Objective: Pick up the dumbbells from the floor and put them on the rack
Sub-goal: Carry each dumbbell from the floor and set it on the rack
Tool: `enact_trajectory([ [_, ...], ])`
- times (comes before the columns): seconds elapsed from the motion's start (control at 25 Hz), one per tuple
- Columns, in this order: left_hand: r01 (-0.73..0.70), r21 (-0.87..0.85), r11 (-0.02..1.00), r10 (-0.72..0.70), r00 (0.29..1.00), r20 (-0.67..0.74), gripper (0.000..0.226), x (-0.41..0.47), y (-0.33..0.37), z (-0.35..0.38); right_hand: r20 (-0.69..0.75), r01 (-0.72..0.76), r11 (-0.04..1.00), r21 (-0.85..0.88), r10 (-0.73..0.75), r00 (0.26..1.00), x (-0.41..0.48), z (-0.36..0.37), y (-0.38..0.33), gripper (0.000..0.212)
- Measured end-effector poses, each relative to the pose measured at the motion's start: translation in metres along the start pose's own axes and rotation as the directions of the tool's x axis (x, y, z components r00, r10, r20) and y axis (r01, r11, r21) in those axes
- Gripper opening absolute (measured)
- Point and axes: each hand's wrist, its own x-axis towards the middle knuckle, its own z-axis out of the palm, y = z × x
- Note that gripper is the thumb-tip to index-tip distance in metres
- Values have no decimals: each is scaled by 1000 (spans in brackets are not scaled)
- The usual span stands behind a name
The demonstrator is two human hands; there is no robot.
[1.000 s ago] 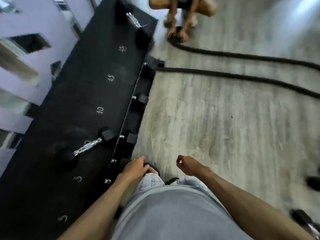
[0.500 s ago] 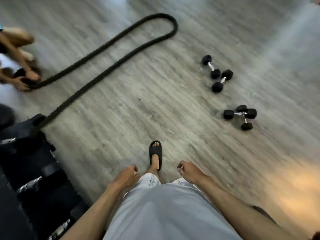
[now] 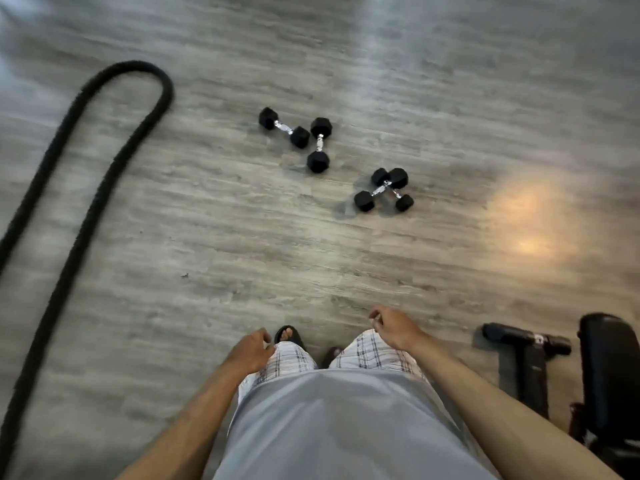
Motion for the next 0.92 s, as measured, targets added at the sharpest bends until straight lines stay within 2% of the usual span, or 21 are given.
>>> enact_trajectory([
  [0.24, -72, 162, 984, 60, 995, 74, 30, 81, 93, -66, -44, -47, 993, 110, 52, 998, 54, -51, 20, 17],
  [0.32, -87, 164, 983, 73, 994, 87, 31, 111, 133, -84, -26, -61, 985, 164, 67, 997, 85, -74, 35, 17],
  [0.56, -72, 185, 980, 62, 996, 56, 33, 169, 274, -124, 19, -47, 983, 180, 45, 999, 163, -175, 74, 16],
  [0.68, -119, 167, 979, 115, 993, 34, 32, 204, 342, -131, 8, -42, 978, 205, 42, 999, 196, -229, 97, 20],
  [0.92, -133, 159, 978, 117, 988, 105, 29, 267, 435, -138, 75, -68, 983, 168, 56, 996, 254, -288, 124, 19],
])
